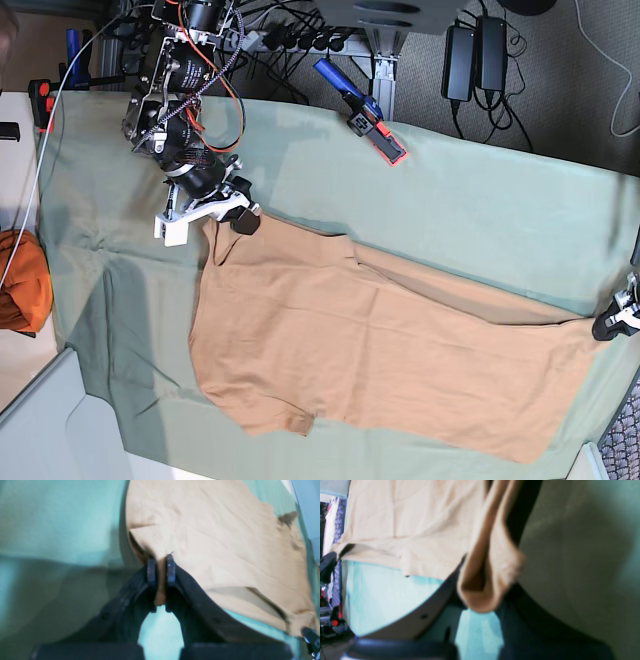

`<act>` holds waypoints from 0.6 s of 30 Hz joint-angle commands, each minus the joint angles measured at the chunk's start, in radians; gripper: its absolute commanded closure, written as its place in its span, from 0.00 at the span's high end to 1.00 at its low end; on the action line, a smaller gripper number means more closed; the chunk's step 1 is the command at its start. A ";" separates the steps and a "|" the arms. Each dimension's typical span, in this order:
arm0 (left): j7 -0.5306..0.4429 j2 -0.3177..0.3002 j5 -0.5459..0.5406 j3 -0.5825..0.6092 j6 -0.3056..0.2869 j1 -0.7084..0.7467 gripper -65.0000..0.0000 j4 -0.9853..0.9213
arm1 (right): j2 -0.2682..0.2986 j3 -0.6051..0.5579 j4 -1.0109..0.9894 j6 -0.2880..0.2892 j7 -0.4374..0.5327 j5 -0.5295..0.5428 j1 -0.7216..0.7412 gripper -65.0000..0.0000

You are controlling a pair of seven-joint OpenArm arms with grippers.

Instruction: Fold the T-shirt properly

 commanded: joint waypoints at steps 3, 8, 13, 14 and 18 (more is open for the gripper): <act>0.040 -0.035 -0.081 -0.005 -0.028 -0.021 0.00 0.014 | 0.014 0.000 0.022 0.111 0.005 0.017 0.008 0.00; 0.117 -0.066 -0.169 -0.006 -0.028 0.001 0.00 0.014 | 0.027 0.000 0.022 0.126 -0.047 0.044 0.008 0.00; 0.138 -0.090 -0.183 -0.006 -0.028 0.019 0.00 0.014 | 0.063 -0.001 0.022 0.139 -0.067 0.059 0.008 0.00; 0.142 -0.095 -0.187 -0.006 -0.028 0.025 0.00 0.014 | 0.071 0.000 0.022 0.139 -0.073 0.059 0.008 0.00; 0.150 -0.118 -0.208 -0.007 -0.028 0.057 0.00 0.014 | 0.103 0.000 0.022 0.140 -0.097 0.069 0.008 0.00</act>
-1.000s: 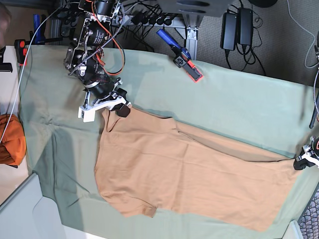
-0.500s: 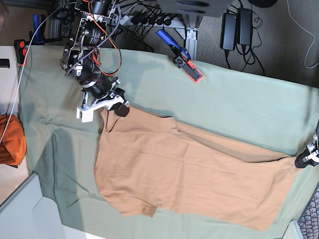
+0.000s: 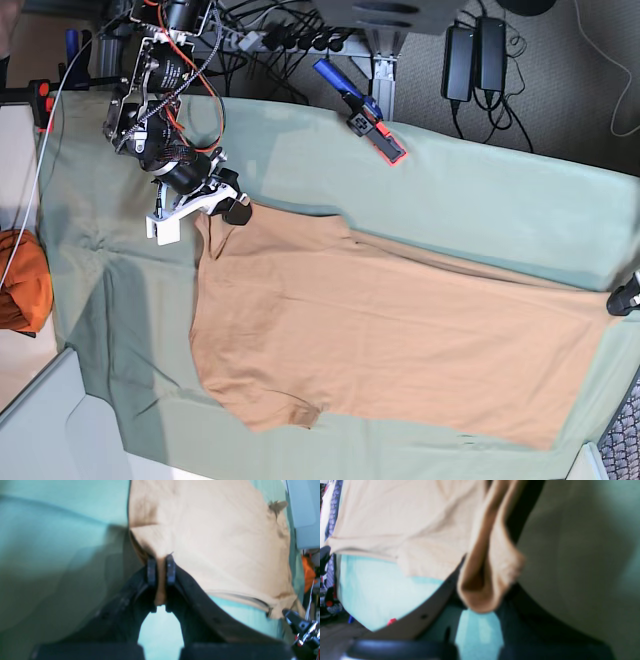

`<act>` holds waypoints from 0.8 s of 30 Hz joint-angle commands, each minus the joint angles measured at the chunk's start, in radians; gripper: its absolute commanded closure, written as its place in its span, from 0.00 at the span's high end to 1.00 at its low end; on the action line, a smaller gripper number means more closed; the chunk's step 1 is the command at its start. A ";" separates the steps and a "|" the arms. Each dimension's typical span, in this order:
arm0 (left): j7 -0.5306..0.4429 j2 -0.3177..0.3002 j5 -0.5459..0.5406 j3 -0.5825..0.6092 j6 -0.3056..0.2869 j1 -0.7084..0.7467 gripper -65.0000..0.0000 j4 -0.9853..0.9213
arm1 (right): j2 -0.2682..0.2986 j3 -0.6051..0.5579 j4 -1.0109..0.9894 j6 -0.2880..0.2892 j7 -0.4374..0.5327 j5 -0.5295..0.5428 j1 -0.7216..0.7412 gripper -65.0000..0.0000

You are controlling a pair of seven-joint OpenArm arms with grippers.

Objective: Fold the T-shirt properly
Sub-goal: 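Pull the shirt straight between the right and left grippers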

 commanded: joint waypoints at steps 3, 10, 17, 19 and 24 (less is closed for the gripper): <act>-0.008 -0.039 -0.018 -0.007 -0.023 0.016 0.00 0.014 | 0.023 0.001 0.021 0.126 -0.012 0.030 0.008 0.00; 0.043 -0.045 -0.092 -0.017 -0.023 0.095 0.00 0.015 | 0.027 0.002 0.021 0.153 -0.074 0.078 0.008 0.00; 0.089 -0.067 -0.131 -0.153 -0.023 0.182 0.00 0.016 | 0.053 0.002 0.021 0.161 -0.086 0.108 -0.025 0.00; 0.090 -0.075 -0.137 -0.170 -0.023 0.210 0.00 0.016 | 0.066 0.002 0.021 0.161 -0.088 0.117 -0.043 0.00; 0.110 -0.080 -0.171 -0.177 -0.023 0.259 0.00 0.017 | 0.086 0.002 0.043 0.168 -0.094 0.135 -0.089 0.00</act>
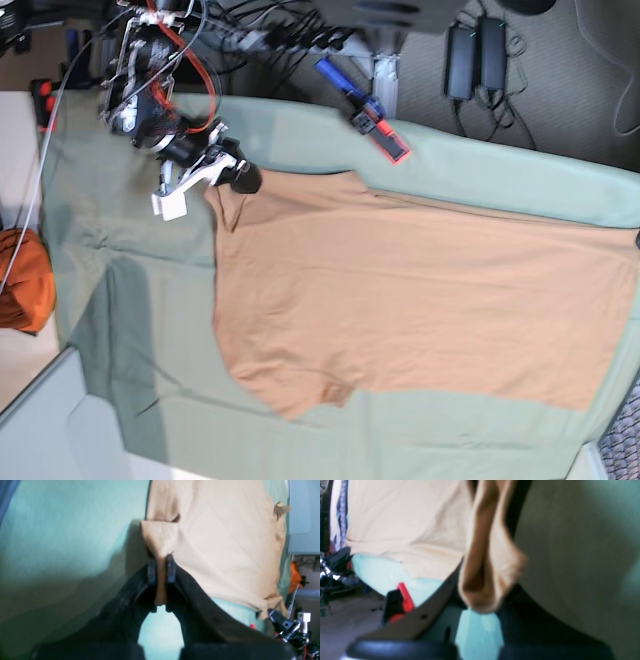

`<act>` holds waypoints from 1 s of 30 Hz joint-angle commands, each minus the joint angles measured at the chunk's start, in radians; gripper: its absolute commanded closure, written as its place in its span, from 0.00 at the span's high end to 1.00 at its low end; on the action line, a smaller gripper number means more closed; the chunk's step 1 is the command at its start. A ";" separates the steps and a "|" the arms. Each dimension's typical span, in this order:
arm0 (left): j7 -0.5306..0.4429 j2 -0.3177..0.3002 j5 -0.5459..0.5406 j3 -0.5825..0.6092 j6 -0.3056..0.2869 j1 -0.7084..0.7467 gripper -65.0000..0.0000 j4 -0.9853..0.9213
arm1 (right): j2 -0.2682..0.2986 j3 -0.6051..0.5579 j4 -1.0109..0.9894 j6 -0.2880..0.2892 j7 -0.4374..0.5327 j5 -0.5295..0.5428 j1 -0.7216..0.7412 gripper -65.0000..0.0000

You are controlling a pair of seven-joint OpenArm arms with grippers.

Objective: Fold the T-shirt properly
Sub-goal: 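Pull the shirt straight between the right and left grippers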

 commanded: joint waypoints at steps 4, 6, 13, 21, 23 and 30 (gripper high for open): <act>0.039 -0.036 -0.033 -0.008 -0.012 0.031 0.00 0.028 | 0.029 0.010 0.065 0.124 -0.006 0.001 -0.034 0.00; 0.041 -0.039 -0.034 -0.008 -0.012 0.058 0.00 0.053 | 0.039 0.010 0.096 0.124 -0.006 0.000 -0.058 0.00; 0.041 -0.041 -0.034 -0.008 -0.012 0.156 0.00 0.202 | 0.055 0.025 0.161 0.124 -0.006 0.001 -0.124 0.00; 0.041 -0.041 -0.014 -0.008 -0.012 0.170 0.00 0.244 | 0.057 0.042 0.164 0.124 -0.006 -0.004 -0.132 0.00; 0.040 -0.041 -0.006 -0.008 -0.012 0.170 0.00 0.244 | 0.058 0.042 0.164 0.124 -0.006 -0.004 -0.132 0.00; 0.042 -0.041 0.004 -0.008 -0.012 0.175 0.01 0.244 | 0.057 0.042 0.164 0.124 -0.006 -0.064 -0.132 0.00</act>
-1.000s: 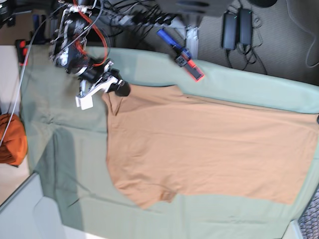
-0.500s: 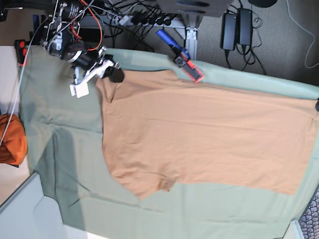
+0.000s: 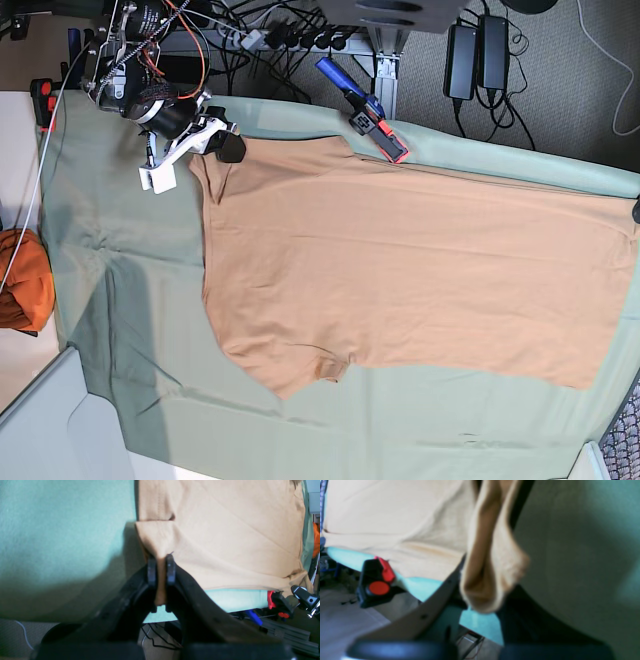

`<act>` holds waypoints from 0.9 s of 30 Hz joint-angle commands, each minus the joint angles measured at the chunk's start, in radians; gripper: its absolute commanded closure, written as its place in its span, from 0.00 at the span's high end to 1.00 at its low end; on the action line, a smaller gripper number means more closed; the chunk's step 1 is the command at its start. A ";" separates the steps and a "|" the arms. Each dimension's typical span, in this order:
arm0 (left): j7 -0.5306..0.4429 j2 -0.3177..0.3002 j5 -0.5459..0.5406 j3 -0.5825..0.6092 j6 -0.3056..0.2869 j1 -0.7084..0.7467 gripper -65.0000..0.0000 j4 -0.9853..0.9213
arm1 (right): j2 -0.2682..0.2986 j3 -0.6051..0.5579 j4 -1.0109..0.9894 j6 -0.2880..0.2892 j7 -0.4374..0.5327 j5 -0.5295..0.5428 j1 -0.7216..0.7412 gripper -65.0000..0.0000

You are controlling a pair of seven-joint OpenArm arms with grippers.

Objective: Fold the T-shirt properly
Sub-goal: 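Pull the shirt straight between the right and left grippers, then release and move the right gripper along the shirt's side edge, grasp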

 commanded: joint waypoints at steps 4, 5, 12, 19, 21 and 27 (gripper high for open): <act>0.004 -0.031 0.034 -0.009 -0.009 -0.002 0.17 0.012 | 0.016 0.013 0.016 0.117 -0.003 -0.009 0.003 0.23; 0.003 -0.031 0.037 -0.009 -0.009 -0.002 0.18 0.013 | 0.017 0.013 0.016 0.118 -0.002 -0.009 0.003 0.36; -0.008 -0.052 0.033 -0.053 -0.009 -0.003 0.35 0.017 | 0.017 0.013 0.017 0.117 -0.002 -0.010 0.005 0.51; -0.011 -0.087 0.011 -0.084 -0.009 -0.003 0.35 0.020 | 0.017 0.016 0.019 0.117 0.005 -0.010 0.008 0.51; -0.027 -0.093 0.011 -0.087 -0.009 -0.006 0.36 0.021 | 0.016 0.027 0.021 0.117 0.005 -0.009 0.011 0.51; -0.042 -0.107 0.011 -0.113 -0.009 -0.041 0.42 0.034 | 0.017 0.126 0.076 0.116 0.008 -0.008 0.033 0.51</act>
